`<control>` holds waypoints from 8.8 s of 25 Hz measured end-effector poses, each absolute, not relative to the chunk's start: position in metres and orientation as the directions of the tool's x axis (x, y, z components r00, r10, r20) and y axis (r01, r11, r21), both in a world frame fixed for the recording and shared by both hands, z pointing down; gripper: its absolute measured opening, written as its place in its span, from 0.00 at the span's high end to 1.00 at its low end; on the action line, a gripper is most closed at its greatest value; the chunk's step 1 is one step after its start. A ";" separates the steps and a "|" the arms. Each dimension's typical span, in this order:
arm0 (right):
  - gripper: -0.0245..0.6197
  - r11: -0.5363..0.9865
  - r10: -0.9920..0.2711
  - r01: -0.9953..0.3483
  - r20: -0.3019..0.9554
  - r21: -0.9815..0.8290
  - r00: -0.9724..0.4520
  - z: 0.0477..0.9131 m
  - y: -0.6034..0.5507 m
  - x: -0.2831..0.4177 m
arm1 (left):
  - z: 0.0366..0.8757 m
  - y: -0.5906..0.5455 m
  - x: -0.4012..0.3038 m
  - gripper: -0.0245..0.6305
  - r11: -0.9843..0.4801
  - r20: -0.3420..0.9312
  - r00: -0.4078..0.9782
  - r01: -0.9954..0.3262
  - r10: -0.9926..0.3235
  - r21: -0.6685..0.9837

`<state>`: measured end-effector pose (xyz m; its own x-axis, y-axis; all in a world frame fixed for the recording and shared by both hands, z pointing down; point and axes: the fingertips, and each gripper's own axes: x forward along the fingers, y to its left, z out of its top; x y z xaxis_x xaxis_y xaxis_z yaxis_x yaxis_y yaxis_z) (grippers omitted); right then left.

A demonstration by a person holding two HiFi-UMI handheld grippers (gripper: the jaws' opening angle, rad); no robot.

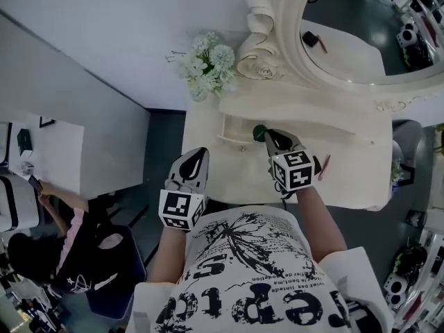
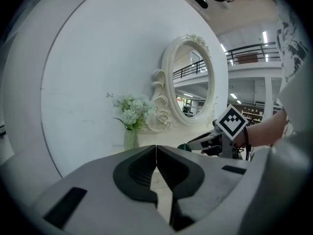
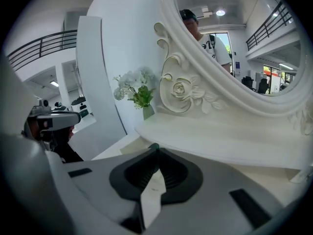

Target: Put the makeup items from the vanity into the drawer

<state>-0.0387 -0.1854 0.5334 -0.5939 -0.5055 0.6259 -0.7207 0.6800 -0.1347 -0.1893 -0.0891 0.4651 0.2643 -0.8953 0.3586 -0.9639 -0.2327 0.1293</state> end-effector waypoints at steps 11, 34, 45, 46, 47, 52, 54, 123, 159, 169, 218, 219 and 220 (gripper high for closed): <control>0.77 0.690 -0.467 -0.707 0.651 -0.156 -0.599 0.548 -0.190 -0.078 | 0.468 -0.072 -0.226 0.93 -0.148 0.376 0.186 -0.981 -0.908 0.127; 0.63 0.476 -0.581 -0.879 0.739 -0.032 -0.341 0.571 -0.162 0.119 | 0.477 -0.136 -0.078 0.93 -0.494 0.365 0.512 -0.857 -0.778 0.149; 0.48 0.605 -0.399 -0.796 0.855 -0.025 -0.330 0.635 -0.131 0.163 | 0.496 -0.132 -0.020 0.93 -0.499 0.422 0.519 -0.851 -0.743 0.166; 0.48 0.619 -0.388 -0.785 0.861 -0.021 -0.329 0.639 -0.131 0.164 | 0.498 -0.131 -0.020 0.93 -0.486 0.430 0.507 -0.858 -0.747 0.167; 0.48 0.629 -0.379 -0.777 0.866 -0.018 -0.327 0.642 -0.131 0.164 | 0.500 -0.129 -0.021 0.93 -0.475 0.436 0.497 -0.864 -0.750 0.168; 0.48 0.657 -0.368 -0.753 0.871 -0.004 -0.325 0.647 -0.138 0.163 | 0.506 -0.123 -0.025 0.93 -0.439 0.452 0.465 -0.883 -0.761 0.168; 0.48 0.660 -0.367 -0.751 0.872 -0.001 -0.324 0.647 -0.139 0.162 | 0.507 -0.122 -0.026 0.93 -0.433 0.452 0.460 -0.885 -0.764 0.168; 0.48 0.350 -0.569 -0.936 0.787 -0.029 -0.237 0.589 -0.144 0.167 | 0.476 -0.145 -0.060 0.93 -0.554 0.357 0.570 -0.818 -0.740 0.156; 0.87 0.556 -0.555 -0.831 0.739 -0.011 -0.381 0.574 -0.190 0.099 | 0.477 -0.116 -0.101 0.93 -0.396 0.404 0.411 -0.910 -0.817 0.124; 0.87 0.782 -0.455 -0.623 0.699 0.017 -0.552 0.549 -0.195 -0.036 | 0.468 -0.098 -0.182 0.93 -0.231 0.377 0.262 -0.965 -0.888 0.124; 0.94 0.693 -0.688 -0.718 0.235 -0.066 -0.686 0.408 -0.166 -0.020 | 0.399 -0.129 -0.166 0.93 -0.396 0.232 0.393 -0.918 -0.890 0.038; 0.94 0.688 -0.693 -0.723 0.231 -0.070 -0.682 0.407 -0.165 -0.017 | 0.395 -0.130 -0.163 0.93 -0.407 0.227 0.403 -0.913 -0.887 0.033; 0.94 0.681 -0.700 -0.729 0.226 -0.074 -0.677 0.406 -0.165 -0.015 | 0.392 -0.131 -0.160 0.93 -0.418 0.221 0.414 -0.908 -0.883 0.028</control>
<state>-0.0146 -0.1651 0.4064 -0.6774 -0.6999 0.2263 -0.7285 0.6810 -0.0743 -0.1598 -0.1314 0.3916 0.4136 -0.8834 0.2205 -0.9080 -0.4181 0.0278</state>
